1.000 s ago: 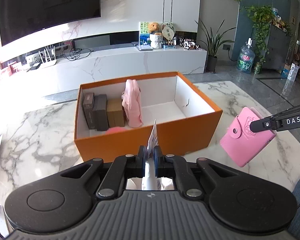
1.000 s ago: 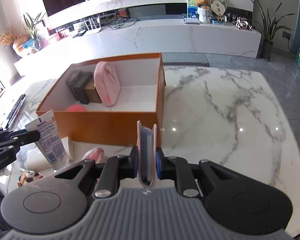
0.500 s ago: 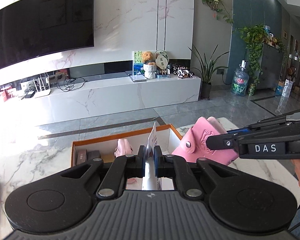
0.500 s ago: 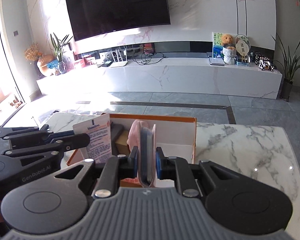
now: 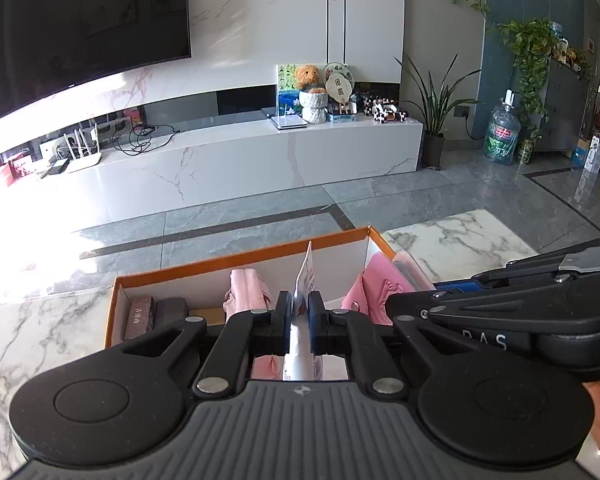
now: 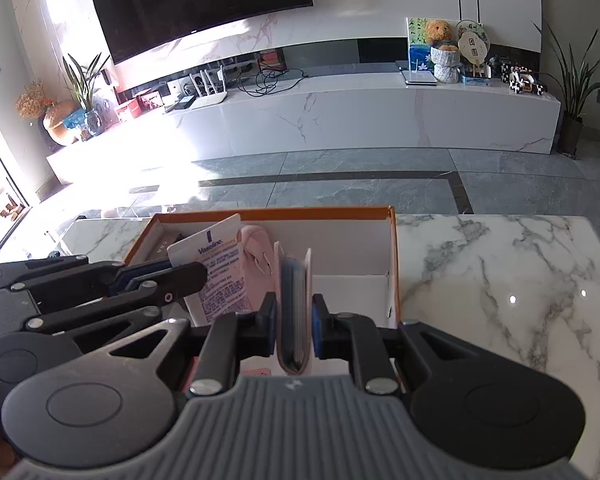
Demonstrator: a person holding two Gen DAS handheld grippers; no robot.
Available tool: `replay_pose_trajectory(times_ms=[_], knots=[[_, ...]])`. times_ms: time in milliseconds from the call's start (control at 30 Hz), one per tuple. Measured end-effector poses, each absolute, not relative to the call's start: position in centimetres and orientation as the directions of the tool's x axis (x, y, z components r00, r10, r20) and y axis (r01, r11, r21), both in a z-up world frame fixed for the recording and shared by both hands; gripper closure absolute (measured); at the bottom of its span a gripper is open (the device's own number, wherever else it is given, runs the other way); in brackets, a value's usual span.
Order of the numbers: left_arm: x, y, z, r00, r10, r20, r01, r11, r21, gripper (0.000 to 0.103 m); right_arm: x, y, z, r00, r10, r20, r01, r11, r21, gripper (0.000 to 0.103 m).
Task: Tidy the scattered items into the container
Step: 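Carry the wallet with the right tool while the left tool carries the lotion tube to the orange box, then lower both items into the orange box and open both tools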
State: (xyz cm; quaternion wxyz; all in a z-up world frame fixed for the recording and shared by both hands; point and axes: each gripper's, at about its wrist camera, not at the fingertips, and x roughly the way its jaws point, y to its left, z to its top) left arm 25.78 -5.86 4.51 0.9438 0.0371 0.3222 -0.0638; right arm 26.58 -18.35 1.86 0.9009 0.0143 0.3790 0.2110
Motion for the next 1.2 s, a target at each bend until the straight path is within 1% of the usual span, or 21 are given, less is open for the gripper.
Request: replay_pose_trajectory(times_ms=[100,233,367,567,733,933,1133,1200], knots=[[26.4,-5.6,3.3,0.776,-0.099,-0.623,0.143,0.989,0.021,0.094,27.6,-18.0,0.8,0.606,0.392,-0.692,-0.376,0.908,0.185,0.085],[27.4,-4.6,2.2,0.763,-0.128,-0.634,0.15,0.988,-0.019,0.095,29.0,-17.6,-0.3,0.591,0.39,-0.706,-0.379,0.907,0.184,0.085],[28.9,-3.4,1.8,0.758,-0.166,-0.631,0.141,0.986,-0.09,0.094,30.1,-17.1,-0.8,0.583,0.403,-0.705,-0.391,0.9,0.191,0.085],[30.7,-2.4,1.6,0.758,-0.172,-0.63,0.118,0.985,-0.127,0.095,31.9,-16.9,-1.8,0.574,0.412,-0.708,-0.381,0.899,0.215,0.085],[32.3,-2.4,0.8,0.745,-0.145,-0.651,0.087,0.989,-0.12,0.095,33.3,-17.2,-2.8,0.571,0.409,-0.712,-0.353,0.905,0.237,0.085],[33.6,-3.5,-0.1,0.747,-0.084,-0.659,0.069,0.996,-0.049,0.095,35.4,-17.0,-4.4,0.544,0.427,-0.722,-0.303,0.903,0.306,0.085],[34.6,-3.0,-1.1,0.732,-0.097,-0.674,0.046,0.995,-0.093,0.095,36.9,-16.8,-5.5,0.545,0.429,-0.721,-0.239,0.903,0.357,0.085],[34.5,-3.0,-1.3,0.736,-0.098,-0.669,0.058,0.995,-0.082,0.094,37.3,-16.9,-5.5,0.552,0.425,-0.717,-0.215,0.904,0.369,0.085]])
